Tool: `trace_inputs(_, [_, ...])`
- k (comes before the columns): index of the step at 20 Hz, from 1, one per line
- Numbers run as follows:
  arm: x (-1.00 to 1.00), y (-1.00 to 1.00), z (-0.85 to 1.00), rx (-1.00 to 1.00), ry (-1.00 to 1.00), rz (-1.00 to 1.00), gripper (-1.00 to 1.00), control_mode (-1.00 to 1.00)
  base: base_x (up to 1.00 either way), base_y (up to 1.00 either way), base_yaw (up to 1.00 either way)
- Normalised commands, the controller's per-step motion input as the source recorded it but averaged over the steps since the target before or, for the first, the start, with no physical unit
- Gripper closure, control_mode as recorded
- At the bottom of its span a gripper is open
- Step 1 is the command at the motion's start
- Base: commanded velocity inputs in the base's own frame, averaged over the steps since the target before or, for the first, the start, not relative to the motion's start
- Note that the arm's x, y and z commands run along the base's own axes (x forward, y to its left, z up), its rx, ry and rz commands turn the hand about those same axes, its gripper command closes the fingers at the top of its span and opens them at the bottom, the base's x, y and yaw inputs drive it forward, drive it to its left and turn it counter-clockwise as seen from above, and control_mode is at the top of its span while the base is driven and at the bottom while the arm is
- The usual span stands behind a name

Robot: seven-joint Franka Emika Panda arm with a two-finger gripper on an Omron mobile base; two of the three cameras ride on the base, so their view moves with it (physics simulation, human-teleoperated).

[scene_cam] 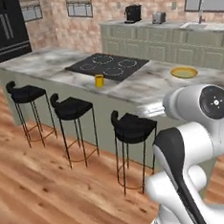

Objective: Pick up the marshmallow and place it in the cup of hot chocolate on the dining counter.

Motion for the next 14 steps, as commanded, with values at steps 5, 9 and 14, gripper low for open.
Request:
trace_inputs(5, [0.00, 0.00, 0.00, 0.00, 0.00, 0.00, 1.00, 1.00, 0.89, 1.00, -0.49])
trace_inputs(9, [0.00, 0.00, 0.00, 0.00, 0.00, 0.00, 1.00, 1.00, 0.52, 1.00, -0.45])
trace_inputs(14, [0.00, 0.00, 0.00, 0.00, 0.00, 0.00, 1.00, 1.00, 0.47, 1.00, -0.44])
